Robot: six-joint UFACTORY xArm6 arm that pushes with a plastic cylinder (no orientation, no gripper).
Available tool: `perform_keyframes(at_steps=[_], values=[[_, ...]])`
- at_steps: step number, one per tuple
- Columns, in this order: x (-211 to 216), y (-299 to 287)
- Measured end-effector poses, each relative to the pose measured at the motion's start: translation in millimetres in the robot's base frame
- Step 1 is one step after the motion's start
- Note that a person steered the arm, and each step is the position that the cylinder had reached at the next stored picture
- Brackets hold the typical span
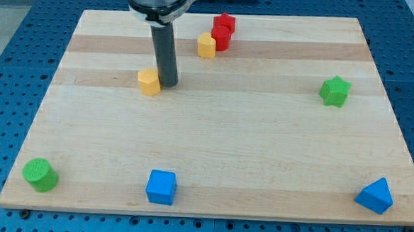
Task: Drag the yellow heart to the left of the red circle
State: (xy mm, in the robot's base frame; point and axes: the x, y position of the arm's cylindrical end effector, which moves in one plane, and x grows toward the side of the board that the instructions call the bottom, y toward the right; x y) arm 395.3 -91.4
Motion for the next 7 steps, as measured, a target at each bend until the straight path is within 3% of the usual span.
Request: perform_keyframes(at_steps=[2, 4, 7], values=[[4.6, 47.6], [-41.8, 54.3], [-45.2, 54.4]])
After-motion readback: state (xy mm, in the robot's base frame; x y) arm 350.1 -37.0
